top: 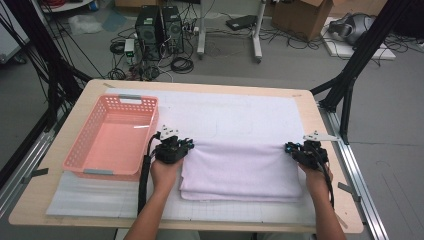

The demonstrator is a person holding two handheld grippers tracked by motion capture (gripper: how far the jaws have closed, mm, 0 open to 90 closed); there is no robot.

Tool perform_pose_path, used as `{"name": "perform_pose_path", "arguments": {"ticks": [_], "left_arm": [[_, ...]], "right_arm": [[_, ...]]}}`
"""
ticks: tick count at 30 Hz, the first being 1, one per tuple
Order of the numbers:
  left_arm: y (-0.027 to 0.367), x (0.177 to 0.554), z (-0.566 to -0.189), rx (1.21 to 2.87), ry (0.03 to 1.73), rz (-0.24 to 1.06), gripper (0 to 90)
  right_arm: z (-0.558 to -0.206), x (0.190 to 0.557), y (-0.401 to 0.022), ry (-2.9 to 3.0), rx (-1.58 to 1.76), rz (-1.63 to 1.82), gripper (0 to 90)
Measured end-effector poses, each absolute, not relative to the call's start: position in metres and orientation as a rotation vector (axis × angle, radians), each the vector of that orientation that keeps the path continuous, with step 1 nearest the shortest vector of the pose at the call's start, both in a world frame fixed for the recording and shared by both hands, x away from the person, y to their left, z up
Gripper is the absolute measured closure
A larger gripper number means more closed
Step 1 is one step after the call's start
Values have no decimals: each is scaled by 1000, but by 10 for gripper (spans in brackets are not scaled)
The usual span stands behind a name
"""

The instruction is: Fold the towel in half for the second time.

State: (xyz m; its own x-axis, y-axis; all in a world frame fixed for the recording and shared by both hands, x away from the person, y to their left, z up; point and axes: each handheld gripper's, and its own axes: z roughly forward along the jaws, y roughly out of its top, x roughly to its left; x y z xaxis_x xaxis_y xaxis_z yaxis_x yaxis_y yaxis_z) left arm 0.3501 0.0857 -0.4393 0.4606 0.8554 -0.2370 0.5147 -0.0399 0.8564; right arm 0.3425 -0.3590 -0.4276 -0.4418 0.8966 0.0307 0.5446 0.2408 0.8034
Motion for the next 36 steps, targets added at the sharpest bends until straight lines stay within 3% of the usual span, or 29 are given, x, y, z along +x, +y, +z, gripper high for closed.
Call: {"name": "perform_pose_path", "arguments": {"ticks": [2,3,5,11,17,21,29,32,36], "left_arm": [[86,351,-442,1685,1230,394,693],[87,349,-442,1681,1229,374,600],[87,342,-439,1735,1183,378,546],[93,312,-440,1743,1098,322,633],[99,282,-451,1775,1070,204,613],[100,262,-452,1831,1045,209,668],[103,240,-453,1876,1028,280,781],[108,238,-452,1845,1017,292,749],[112,237,-446,1757,985,320,558]], "right_arm": [[-430,347,-355,2048,1325,1058,759],[-430,348,-354,2043,1341,1051,671],[-429,345,-354,2043,1361,1066,587],[-421,314,-361,2073,1311,1150,614],[-425,269,-357,2170,1250,1199,656],[-432,243,-359,2230,1208,1162,730],[-444,216,-373,2279,1202,1089,781],[-443,211,-374,2265,1194,1094,745],[-435,207,-378,2180,1164,1168,641]]}}
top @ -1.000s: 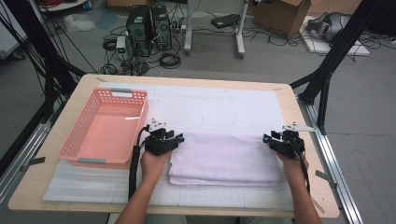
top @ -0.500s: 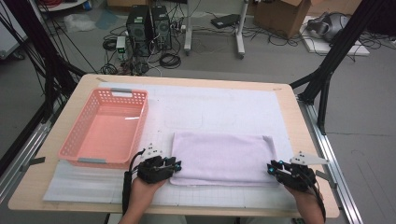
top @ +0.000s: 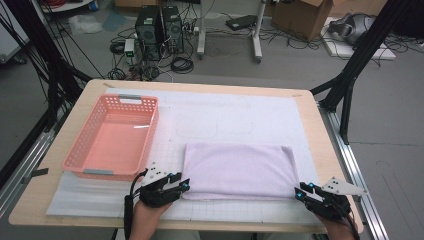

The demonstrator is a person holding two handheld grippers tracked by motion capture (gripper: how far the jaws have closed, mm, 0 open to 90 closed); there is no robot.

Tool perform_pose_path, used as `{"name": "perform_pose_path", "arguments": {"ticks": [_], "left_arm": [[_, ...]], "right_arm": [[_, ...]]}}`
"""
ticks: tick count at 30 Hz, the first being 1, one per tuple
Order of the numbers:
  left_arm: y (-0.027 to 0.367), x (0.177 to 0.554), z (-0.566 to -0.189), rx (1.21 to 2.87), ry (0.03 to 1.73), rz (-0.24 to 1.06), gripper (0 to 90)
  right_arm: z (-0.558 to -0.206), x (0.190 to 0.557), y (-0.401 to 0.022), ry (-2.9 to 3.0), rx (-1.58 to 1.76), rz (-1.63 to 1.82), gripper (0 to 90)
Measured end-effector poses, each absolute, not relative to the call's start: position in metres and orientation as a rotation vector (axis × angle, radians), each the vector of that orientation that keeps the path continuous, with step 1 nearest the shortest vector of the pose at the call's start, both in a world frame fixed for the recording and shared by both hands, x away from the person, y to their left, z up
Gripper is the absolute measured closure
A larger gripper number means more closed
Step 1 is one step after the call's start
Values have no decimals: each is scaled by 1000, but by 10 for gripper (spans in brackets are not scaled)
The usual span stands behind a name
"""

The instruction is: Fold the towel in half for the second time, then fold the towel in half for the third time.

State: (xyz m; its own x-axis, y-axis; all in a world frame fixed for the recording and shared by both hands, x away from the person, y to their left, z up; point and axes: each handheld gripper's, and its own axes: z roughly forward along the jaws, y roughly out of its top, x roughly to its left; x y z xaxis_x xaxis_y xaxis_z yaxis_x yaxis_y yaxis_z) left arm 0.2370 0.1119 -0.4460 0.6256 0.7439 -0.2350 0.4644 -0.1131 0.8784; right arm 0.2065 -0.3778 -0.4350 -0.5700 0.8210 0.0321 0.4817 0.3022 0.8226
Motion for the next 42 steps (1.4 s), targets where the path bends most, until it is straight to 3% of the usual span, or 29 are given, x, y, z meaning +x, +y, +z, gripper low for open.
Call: {"name": "perform_pose_path", "arguments": {"ticks": [8,12,27,37,42], "left_arm": [[115,235,-437,1666,931,358,270],[116,233,-435,1661,960,393,221],[113,231,-439,1708,957,357,235],[110,229,-448,1788,1031,323,254],[113,229,-450,1796,1072,301,320]], "right_arm": [[-423,199,-378,2036,1127,1237,295],[-420,200,-381,1993,1128,1239,209],[-409,215,-372,2023,1116,1260,181],[-390,254,-323,2140,1006,1272,182],[-380,279,-291,2201,934,1273,182]]}}
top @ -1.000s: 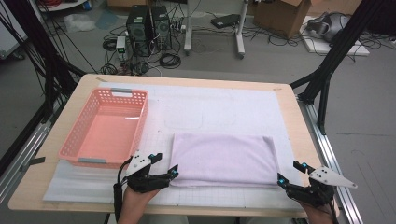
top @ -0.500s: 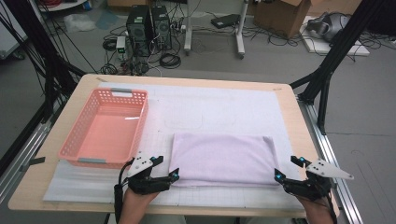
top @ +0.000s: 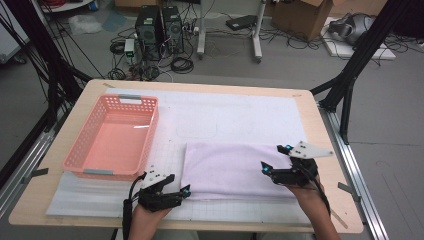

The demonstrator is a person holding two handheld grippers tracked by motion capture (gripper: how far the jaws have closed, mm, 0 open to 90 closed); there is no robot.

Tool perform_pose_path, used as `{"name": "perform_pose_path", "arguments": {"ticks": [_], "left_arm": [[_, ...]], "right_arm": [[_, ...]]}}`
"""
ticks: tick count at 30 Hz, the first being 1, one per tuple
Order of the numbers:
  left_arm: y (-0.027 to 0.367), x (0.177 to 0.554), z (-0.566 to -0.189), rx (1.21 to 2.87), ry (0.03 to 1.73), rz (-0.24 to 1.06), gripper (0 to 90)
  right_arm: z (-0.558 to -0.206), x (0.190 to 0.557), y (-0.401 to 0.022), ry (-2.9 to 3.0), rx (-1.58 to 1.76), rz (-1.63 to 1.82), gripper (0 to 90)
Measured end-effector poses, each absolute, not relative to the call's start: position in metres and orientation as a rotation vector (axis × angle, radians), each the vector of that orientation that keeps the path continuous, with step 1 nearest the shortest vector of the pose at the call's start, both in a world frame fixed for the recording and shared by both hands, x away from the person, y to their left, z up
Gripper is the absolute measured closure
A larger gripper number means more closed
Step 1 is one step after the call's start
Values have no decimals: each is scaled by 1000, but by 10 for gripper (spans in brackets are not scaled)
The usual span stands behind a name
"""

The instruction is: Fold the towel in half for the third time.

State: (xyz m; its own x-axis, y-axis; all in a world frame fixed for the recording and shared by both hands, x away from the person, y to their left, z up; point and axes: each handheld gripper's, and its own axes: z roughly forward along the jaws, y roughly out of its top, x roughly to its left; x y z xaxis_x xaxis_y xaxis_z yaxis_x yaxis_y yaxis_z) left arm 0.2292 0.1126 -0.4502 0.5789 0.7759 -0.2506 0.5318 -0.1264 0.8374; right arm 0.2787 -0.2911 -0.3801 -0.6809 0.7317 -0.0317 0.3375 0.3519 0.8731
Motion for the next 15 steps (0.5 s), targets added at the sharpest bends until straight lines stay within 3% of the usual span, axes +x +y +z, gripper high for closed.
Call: {"name": "perform_pose_path", "arguments": {"ticks": [8,15], "left_arm": [[103,235,-456,1847,1095,238,415],[96,235,-454,1889,1112,302,557]], "right_arm": [[-379,318,-244,2305,886,1261,190],[-386,348,-207,2408,861,1207,231]]}}
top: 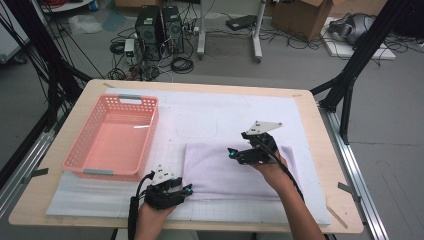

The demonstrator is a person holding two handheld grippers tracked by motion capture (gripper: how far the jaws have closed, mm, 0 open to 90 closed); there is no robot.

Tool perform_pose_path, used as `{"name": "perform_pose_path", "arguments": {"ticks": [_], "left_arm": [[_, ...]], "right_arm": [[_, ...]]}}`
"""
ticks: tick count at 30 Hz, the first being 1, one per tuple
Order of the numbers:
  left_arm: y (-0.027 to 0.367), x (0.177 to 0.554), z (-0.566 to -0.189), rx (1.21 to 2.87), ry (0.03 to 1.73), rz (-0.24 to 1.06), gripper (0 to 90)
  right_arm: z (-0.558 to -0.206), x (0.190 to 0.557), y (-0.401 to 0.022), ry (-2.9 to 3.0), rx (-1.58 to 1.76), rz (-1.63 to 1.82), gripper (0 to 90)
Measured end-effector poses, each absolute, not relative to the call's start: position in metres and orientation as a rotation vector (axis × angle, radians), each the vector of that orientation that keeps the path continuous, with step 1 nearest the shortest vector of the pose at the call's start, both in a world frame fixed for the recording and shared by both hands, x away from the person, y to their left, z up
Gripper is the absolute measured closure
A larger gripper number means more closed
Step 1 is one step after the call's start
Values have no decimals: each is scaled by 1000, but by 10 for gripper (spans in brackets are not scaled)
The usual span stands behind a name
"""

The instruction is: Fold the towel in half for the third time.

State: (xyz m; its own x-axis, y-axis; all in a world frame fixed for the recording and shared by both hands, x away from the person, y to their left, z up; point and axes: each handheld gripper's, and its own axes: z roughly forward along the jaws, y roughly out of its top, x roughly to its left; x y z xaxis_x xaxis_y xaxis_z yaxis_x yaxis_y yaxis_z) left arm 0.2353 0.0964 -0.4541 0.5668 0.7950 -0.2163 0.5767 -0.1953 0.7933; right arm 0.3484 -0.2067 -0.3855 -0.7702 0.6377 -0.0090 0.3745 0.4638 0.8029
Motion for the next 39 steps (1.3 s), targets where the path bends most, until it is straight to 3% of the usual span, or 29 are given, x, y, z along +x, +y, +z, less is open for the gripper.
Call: {"name": "perform_pose_path", "arguments": {"ticks": [7,12,20,27,30,39], "left_arm": [[94,235,-455,1879,1113,274,749],[96,235,-456,1847,1147,247,773],[99,235,-457,1804,1172,196,800],[104,236,-457,1795,1179,169,812],[107,236,-456,1787,1184,157,817],[119,228,-443,1754,1175,167,820]], "right_arm": [[-394,370,-170,2493,814,1168,245],[-398,382,-146,2552,784,1129,270],[-410,401,-107,2669,706,1034,389],[-424,410,-71,2789,610,900,624],[-423,409,-68,2800,564,886,823],[-410,403,-67,2749,511,1032,863]]}}
